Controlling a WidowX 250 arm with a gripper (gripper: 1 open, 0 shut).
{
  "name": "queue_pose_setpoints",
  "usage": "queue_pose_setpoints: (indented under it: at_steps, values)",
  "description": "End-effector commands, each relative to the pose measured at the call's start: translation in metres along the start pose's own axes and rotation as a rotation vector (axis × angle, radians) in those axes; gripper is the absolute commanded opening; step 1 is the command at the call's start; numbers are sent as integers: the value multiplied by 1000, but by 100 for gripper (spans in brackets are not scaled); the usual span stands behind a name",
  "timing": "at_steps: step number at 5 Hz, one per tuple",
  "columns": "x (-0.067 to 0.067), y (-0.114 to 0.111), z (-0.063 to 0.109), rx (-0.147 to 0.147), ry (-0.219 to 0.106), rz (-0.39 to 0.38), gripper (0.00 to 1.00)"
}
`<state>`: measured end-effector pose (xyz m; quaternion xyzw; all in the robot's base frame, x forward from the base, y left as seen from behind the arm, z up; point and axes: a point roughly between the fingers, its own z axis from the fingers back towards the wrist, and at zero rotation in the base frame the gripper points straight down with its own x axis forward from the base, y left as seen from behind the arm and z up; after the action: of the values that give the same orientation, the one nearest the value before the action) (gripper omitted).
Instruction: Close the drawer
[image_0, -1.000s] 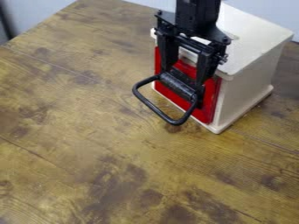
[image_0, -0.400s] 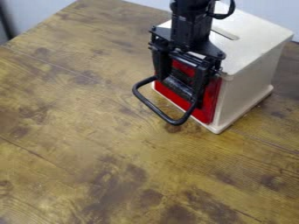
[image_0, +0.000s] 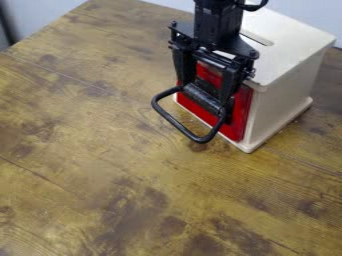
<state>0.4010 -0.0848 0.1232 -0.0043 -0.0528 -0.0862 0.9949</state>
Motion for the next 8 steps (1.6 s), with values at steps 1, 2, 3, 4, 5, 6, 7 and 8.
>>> queue_pose_setpoints:
  at_steps: [1,2,3,4,5,6,7,8]
  values:
    - [12,16,29,-7,-92,16,100]
    - [13,26,24,-6,-65,21,100]
    - [11,26,11,-3,-71,-14,100]
    - [6,19,1,-7,-59,-42,100]
    - [5,18,2,-19,-56,-132,100]
    - [5,20,3,-24,-57,-207,100]
    - [5,27,1,-26,-64,-264,100]
    - [5,34,-2,-27,-65,-302,100]
